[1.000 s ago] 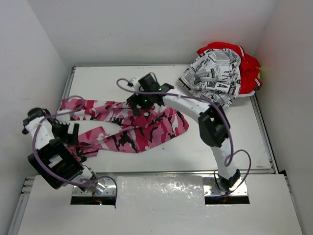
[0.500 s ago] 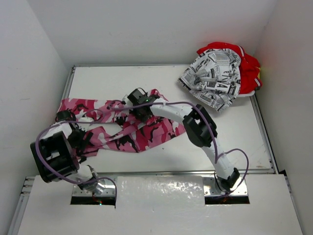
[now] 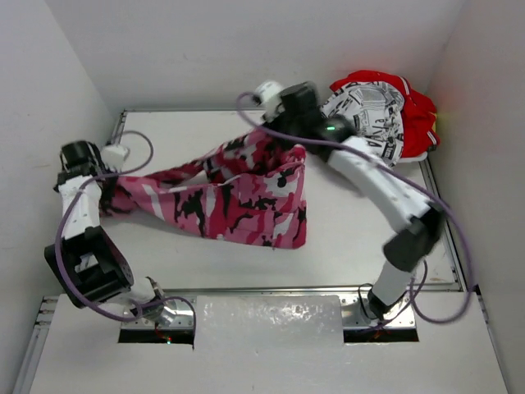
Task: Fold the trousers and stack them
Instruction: Flatten the trousers out
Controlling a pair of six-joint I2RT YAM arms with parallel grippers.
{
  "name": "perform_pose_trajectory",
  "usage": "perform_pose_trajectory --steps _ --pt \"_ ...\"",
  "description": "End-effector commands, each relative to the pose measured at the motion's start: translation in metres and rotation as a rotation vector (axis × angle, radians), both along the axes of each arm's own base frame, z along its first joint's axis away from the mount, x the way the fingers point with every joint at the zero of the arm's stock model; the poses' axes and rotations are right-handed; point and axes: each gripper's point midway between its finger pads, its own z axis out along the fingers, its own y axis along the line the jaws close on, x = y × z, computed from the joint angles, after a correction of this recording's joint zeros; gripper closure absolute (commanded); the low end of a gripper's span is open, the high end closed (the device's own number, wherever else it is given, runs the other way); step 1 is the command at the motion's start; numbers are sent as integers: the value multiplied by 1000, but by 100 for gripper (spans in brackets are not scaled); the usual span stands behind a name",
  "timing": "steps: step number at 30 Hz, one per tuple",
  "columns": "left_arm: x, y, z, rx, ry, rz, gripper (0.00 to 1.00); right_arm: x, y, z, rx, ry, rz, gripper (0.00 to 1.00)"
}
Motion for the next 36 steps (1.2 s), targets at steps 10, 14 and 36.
perform_pose_trajectory --steps 10,14,36 --pt "36 -77 212 -177 -461 -318 100 -84 -49 252 351 -452 224 100" --pt "29 -80 224 -172 -455 -323 100 -78 -38 256 370 -453 242 100" --pt "22 -53 63 -405 -61 3 100 22 17 34 265 122 -86 1"
